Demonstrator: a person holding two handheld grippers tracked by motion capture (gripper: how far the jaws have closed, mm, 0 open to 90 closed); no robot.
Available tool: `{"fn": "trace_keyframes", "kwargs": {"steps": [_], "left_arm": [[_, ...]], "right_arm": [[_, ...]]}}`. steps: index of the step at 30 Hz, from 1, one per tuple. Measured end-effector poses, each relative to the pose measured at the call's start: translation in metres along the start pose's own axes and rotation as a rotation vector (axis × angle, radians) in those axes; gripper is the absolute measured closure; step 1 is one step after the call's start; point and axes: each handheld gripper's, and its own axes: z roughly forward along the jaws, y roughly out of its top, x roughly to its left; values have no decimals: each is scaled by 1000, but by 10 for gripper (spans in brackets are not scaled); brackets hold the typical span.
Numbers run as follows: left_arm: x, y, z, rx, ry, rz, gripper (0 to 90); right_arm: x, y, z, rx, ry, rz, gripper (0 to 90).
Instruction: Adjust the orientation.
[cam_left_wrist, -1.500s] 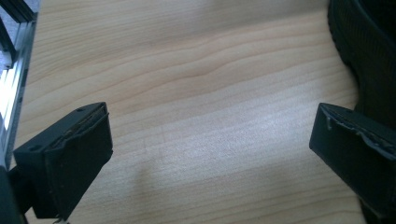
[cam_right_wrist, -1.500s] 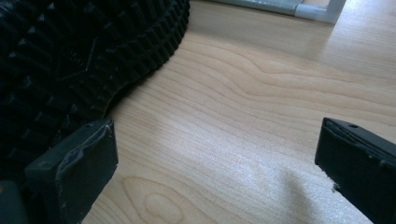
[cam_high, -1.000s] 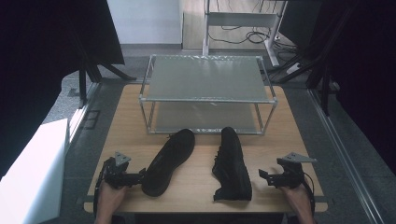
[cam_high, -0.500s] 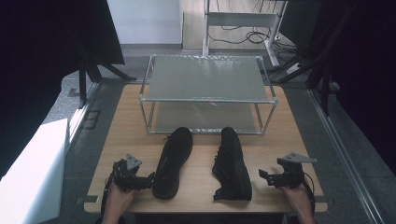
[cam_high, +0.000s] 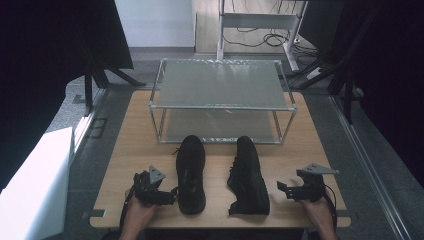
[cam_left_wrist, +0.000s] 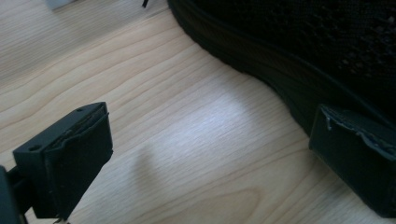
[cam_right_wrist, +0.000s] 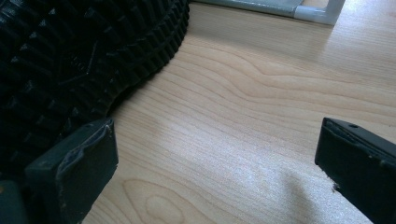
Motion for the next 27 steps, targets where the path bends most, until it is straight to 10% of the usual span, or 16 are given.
{"fn": "trace_keyframes", "kwargs": {"steps": [27], "left_arm": [[27,-9,-13,-94,68,-165,0]], "right_arm": [[17,16,-13,-14,-15,-51,0]]}}
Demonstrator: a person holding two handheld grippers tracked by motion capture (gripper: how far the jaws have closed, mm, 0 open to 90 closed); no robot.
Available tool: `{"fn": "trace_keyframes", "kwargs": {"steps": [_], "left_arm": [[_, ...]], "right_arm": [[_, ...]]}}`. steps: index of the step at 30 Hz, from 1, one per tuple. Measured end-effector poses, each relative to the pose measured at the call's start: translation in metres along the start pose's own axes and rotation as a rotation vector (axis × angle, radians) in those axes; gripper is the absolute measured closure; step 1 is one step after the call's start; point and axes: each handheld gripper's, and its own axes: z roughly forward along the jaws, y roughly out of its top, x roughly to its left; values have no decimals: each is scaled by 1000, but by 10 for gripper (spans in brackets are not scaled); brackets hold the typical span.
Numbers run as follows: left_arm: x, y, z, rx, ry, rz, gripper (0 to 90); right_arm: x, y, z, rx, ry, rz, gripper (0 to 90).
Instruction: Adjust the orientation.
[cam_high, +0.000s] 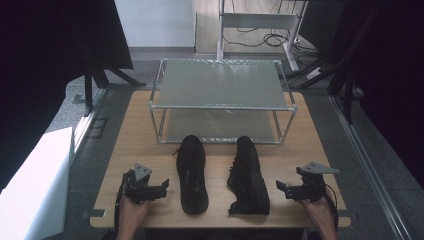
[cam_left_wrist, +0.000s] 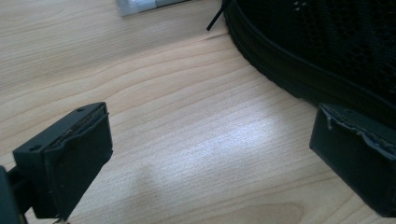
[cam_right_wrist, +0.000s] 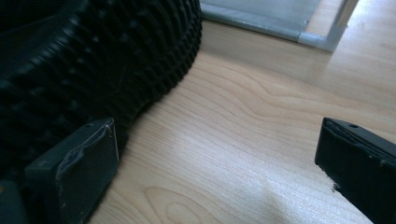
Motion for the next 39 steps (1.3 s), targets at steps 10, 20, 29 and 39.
{"fn": "trace_keyframes", "kwargs": {"steps": [10,20,29,39], "left_arm": [[0,0,1,9,8,12,0],[-1,0,4,35,28,28,0],[-1,0,5,55,39,24,0],[-1,0,6,65,48,25,0]], "right_arm": [[19,30,-8,-9,30,-44,0],[44,55,8,-5,62,-75,0],[63,60,37,37,38,-104,0],[60,55,39,30,23,-102,0]]}}
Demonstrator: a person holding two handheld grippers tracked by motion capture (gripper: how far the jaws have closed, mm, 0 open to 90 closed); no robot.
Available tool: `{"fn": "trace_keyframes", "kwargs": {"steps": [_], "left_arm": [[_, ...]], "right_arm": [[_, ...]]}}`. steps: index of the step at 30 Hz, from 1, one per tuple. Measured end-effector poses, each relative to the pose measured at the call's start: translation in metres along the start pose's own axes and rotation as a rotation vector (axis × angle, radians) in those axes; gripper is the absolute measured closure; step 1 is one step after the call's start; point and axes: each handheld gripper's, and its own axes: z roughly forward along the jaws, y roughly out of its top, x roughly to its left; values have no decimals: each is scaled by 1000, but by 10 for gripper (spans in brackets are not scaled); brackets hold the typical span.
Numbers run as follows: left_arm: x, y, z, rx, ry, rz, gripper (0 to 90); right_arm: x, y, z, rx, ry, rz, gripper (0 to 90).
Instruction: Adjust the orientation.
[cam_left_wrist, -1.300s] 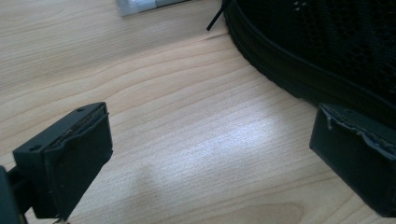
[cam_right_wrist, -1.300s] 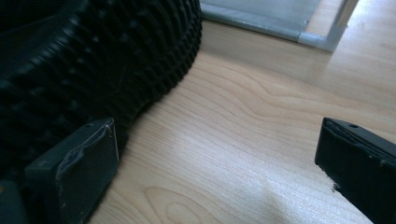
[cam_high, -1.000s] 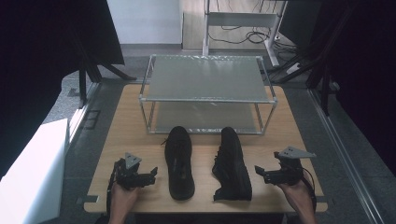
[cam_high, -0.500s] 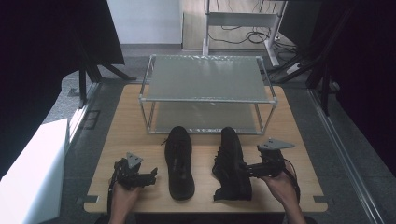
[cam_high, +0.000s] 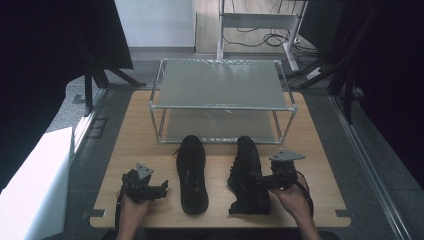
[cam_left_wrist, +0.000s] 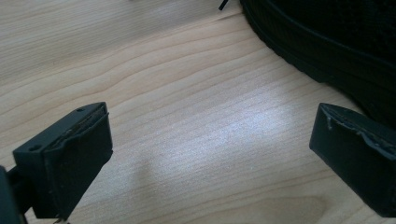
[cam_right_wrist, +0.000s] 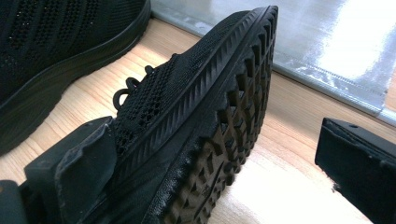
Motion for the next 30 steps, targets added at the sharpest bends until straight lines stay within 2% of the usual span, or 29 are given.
{"fn": "trace_keyframes", "kwargs": {"steps": [6,7,14,15,17,30], "left_arm": [[0,0,0,7,3,-1,0],[0,0,0,11,6,4,0],[0,0,1,19,9,6,0],[0,0,1,20,11,8,0],[0,0,1,20,10,8,0],[-1,0,3,30,9,16,0]], "right_arm": [[-6,-4,-4,-15,-8,29,0],[-10,-5,-5,-24,-8,47,0],[-21,-8,-15,-38,-21,73,0],[-25,-10,-19,-45,-20,92,0],[-28,-11,-20,-48,-22,101,0],[-58,-30,-45,-71,-85,182,30]]}}
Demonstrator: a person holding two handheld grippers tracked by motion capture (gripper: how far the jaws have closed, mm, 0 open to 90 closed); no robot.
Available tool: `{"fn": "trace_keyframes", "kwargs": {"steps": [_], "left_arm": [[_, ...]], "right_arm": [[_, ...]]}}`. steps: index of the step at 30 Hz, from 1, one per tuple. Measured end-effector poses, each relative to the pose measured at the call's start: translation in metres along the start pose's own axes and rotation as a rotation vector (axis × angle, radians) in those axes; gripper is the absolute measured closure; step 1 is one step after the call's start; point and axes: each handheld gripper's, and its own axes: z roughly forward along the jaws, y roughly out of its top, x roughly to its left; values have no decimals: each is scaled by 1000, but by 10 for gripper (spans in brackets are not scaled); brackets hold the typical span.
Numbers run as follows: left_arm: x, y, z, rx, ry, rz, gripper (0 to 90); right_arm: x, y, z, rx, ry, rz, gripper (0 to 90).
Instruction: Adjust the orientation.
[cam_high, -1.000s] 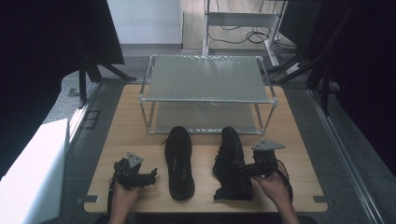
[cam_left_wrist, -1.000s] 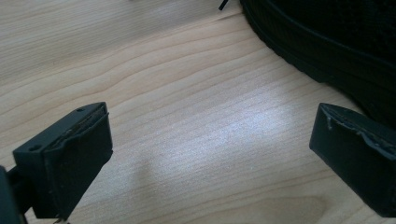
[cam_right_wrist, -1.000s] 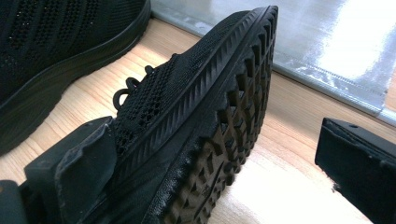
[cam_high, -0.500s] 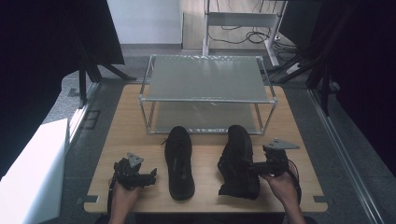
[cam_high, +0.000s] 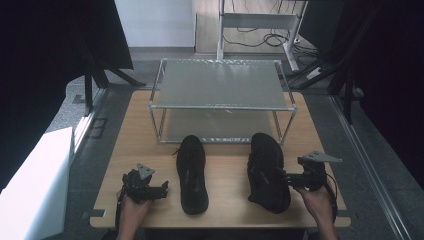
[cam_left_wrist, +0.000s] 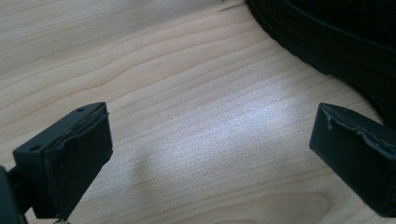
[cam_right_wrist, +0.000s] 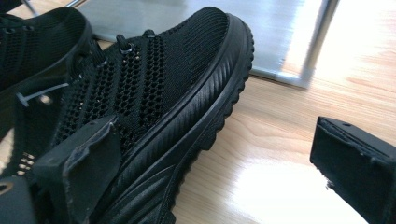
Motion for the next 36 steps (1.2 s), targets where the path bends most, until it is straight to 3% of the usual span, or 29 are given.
{"fn": "trace_keyframes", "kwargs": {"steps": [9,12,15,20,27,36], "left_arm": [[-1,0,0,-1,-6,1,0],[0,0,0,-6,-9,-6,0],[0,0,0,-2,-9,-2,0],[0,1,0,-2,-14,-14,0],[-1,1,-1,8,-24,-28,0],[-2,4,-9,-26,-51,-67,0]], "right_arm": [[-17,-10,-7,3,-16,47,92],[-28,-16,-10,40,-75,44,102],[-39,-22,-10,44,-44,86,69],[-45,-27,-10,60,-58,93,57],[-48,-26,-16,21,-46,106,57],[-44,-21,-24,-21,-5,110,54]]}}
